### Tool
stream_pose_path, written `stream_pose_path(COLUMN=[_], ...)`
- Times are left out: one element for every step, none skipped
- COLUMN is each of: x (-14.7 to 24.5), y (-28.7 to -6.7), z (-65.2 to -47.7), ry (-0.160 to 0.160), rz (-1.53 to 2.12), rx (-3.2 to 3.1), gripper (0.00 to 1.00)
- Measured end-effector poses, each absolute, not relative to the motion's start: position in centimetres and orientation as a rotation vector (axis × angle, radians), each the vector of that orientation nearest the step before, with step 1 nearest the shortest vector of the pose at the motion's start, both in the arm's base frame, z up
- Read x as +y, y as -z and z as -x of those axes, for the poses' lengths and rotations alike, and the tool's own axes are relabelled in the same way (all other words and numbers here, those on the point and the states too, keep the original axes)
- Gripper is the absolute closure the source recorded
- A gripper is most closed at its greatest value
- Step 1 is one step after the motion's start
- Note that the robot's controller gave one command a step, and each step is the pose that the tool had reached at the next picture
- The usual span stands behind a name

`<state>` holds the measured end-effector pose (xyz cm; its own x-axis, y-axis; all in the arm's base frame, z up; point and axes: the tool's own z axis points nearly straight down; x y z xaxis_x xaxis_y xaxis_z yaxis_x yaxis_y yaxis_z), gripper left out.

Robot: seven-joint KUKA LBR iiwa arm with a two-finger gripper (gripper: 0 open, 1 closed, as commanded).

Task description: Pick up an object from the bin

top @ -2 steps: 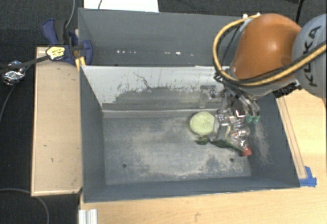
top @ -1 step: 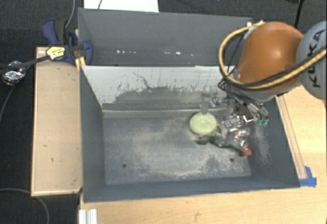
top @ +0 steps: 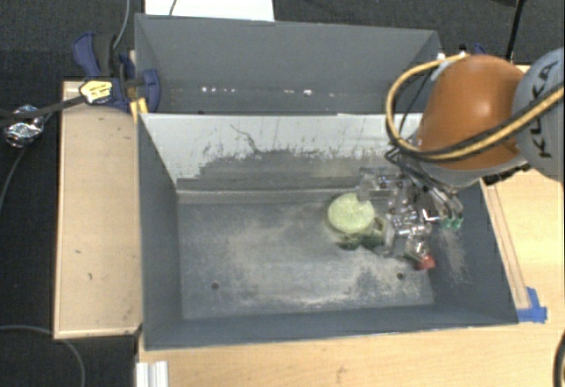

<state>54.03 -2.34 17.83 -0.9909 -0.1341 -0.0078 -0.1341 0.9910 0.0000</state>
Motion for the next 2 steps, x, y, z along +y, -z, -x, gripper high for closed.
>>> stream_pose_path(x=[-1.8,-1.4], y=[-16.2,-12.9], z=[-54.6,-57.0], ry=[-0.001,-0.002], rz=[-0.134,-0.076], rx=[3.136,3.125], gripper=[0.0,0.0])
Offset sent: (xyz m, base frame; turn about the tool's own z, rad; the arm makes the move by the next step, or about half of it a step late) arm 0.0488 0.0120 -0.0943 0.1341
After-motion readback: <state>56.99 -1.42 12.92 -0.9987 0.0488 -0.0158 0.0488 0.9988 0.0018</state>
